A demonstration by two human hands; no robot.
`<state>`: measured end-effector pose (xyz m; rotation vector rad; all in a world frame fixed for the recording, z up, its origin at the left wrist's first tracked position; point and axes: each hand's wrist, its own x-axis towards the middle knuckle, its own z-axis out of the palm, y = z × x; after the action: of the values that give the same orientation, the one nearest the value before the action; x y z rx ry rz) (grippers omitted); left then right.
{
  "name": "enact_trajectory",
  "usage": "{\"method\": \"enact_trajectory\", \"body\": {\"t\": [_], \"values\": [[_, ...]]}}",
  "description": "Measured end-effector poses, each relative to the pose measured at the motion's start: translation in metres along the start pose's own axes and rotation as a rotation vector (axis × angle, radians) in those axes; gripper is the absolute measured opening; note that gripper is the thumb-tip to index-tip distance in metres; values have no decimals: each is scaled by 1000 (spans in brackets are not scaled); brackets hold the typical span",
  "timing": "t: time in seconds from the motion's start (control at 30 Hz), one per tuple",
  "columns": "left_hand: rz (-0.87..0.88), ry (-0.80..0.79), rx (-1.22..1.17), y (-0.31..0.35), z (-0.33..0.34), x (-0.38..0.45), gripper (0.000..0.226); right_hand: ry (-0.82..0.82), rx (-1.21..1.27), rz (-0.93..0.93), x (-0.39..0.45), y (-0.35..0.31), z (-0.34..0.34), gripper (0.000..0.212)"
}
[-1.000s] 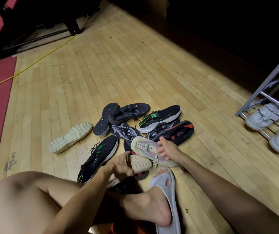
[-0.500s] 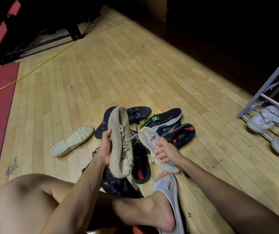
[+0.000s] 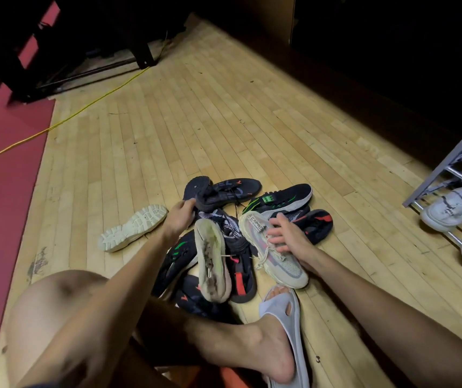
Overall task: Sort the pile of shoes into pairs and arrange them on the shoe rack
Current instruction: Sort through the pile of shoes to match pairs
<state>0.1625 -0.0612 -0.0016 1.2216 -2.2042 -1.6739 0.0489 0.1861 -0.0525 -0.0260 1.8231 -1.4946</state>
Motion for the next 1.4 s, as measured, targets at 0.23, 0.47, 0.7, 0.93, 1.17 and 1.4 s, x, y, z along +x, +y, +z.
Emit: {"method": "enact_trajectory", "body": {"t": [0.23, 0.47, 0.7, 0.93, 1.17, 1.4], "values": [[158, 11, -77, 59, -17, -7, 40, -14, -145, -158, -5, -58, 9, 55], [230, -47, -108, 145, -31, -21, 23, 94, -161, -362, -20, -132, 13, 49], [353, -122, -137, 170, -48, -33, 28, 149, -194, -490, -36, -163, 5, 42], [225, -123, -268, 85, -54, -27, 23, 99, -290, -455, -20, -160, -4, 52], [203, -144, -257, 34, -52, -6, 23, 64, -322, -363, 2, -135, -12, 56], [30, -102, -235, -61, -52, -28, 23, -31, -320, -217, 15, -81, 8, 58]]}}
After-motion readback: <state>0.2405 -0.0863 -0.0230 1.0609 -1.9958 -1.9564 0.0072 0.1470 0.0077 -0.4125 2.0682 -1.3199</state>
